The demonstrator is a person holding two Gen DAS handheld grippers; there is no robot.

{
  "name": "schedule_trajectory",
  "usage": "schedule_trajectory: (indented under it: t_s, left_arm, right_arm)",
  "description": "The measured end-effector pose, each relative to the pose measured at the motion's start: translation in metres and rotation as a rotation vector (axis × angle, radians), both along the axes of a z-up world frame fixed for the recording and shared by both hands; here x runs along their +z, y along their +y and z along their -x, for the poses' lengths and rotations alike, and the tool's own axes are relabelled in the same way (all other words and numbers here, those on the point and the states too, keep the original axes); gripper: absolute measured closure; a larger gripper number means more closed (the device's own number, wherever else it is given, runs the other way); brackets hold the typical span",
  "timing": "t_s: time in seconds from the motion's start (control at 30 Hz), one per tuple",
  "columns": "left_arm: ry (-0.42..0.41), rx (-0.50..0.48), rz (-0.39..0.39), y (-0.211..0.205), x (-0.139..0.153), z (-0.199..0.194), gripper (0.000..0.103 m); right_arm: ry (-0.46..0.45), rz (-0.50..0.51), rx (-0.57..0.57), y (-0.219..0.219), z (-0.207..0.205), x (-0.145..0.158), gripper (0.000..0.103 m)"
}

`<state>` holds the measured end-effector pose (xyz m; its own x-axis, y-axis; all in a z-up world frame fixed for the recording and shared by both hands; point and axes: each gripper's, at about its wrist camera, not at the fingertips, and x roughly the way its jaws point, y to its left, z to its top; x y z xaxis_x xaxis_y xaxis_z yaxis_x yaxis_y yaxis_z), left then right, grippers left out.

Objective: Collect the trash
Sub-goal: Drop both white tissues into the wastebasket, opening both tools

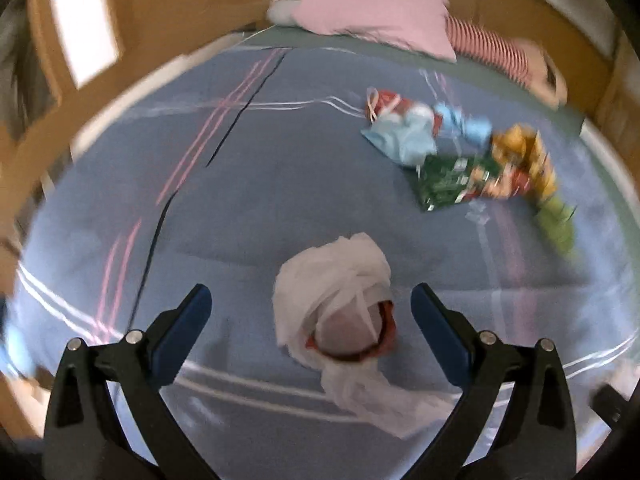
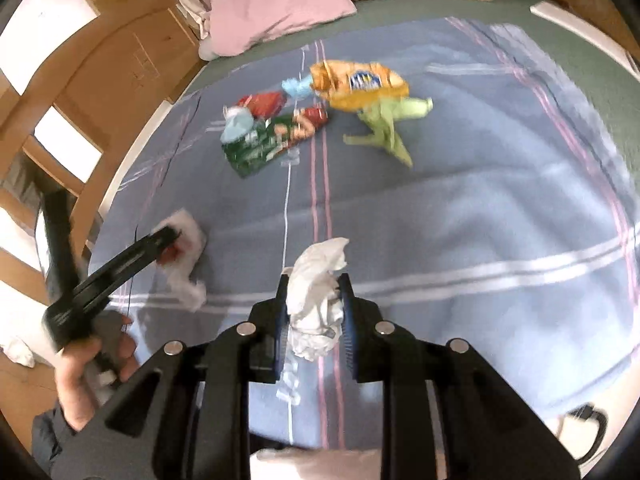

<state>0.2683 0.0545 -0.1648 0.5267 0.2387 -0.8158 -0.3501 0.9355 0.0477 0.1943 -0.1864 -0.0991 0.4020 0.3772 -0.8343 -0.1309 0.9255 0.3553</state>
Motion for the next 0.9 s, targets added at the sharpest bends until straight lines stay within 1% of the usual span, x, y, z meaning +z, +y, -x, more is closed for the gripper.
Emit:
schedule_trajectory:
  t_s: [0.03,0.07,0.1,0.13,0.17,0.2,0.23,0.27,0.3,0.33,0.37,0.47,0.53,0.57,0.63,0.77,0.83,0.9]
  left_arm:
    - [0.034,-0.031,-0.042,-0.007,-0.008,-0.007,0.009]
    - [0.072,-0.053,-0.061,-0.011,-0.016,-0.013,0.013]
    - [0.103,-0.066,-0.063,-0.014,-0.023,-0.016,0.024]
    - [0.125,-0.077,-0.053,-0.014,-0.029,-0.018,0.033]
    - [0.124,-0.079,-0.028,-0.013,-0.033,-0.019,0.033]
    - [0.102,-0.075,-0.016,-0.011,-0.031,-0.018,0.042]
    - [0.089,-0.079,-0.009,-0.010,-0.029,-0.017,0.062]
    - [0.080,-0.089,-0.008,-0.010,-0.026,-0.016,0.067]
    - [0.062,-0.094,-0.010,-0.009,-0.022,-0.012,0.071]
    - [0.042,-0.098,-0.005,-0.009,-0.019,-0.009,0.073]
    - [-0.005,-0.110,0.014,-0.008,-0.011,-0.003,0.074]
    - [-0.088,-0.148,0.047,-0.006,0.013,0.017,0.075]
    - [-0.143,-0.174,0.074,-0.007,0.036,0.041,0.075]
    - [-0.189,-0.193,0.076,-0.011,0.056,0.061,0.075]
    - [-0.230,-0.236,0.069,-0.021,0.083,0.092,0.075]
    - [-0.270,-0.281,0.073,-0.039,0.118,0.133,0.075]
    - [-0.282,-0.291,0.069,-0.045,0.127,0.149,0.075]
    - [-0.279,-0.306,0.084,-0.050,0.130,0.165,0.075]
  right_arm:
    - [0.003,-0.007,-0.006,0.000,0.005,-0.001,0.079]
    - [0.005,-0.015,-0.011,0.000,0.010,-0.002,0.079]
    - [0.010,-0.031,-0.020,0.000,0.017,-0.004,0.079]
    - [0.012,-0.035,-0.025,0.000,0.021,-0.005,0.079]
    - [0.012,-0.039,-0.034,0.000,0.027,-0.004,0.079]
    - [0.010,-0.040,-0.038,-0.001,0.030,-0.005,0.079]
    - [0.002,-0.039,-0.045,-0.002,0.037,-0.001,0.079]
    - [-0.006,-0.036,-0.049,-0.003,0.042,0.000,0.079]
    - [-0.030,-0.020,-0.059,-0.006,0.053,0.008,0.079]
    - [-0.042,-0.014,-0.065,-0.008,0.057,0.011,0.079]
    - [-0.061,-0.009,-0.076,-0.011,0.066,0.017,0.079]
    - [-0.104,-0.013,-0.093,-0.020,0.085,0.031,0.079]
    - [-0.140,-0.003,-0.091,-0.023,0.097,0.040,0.079]
    - [-0.155,0.006,-0.086,-0.024,0.102,0.043,0.079]
    - [-0.186,0.044,-0.077,-0.025,0.113,0.049,0.079]
    - [-0.219,0.059,-0.064,-0.029,0.130,0.063,0.079]
    - [-0.242,0.067,-0.060,-0.032,0.137,0.071,0.079]
    - [-0.263,0.085,-0.052,-0.033,0.146,0.077,0.079]
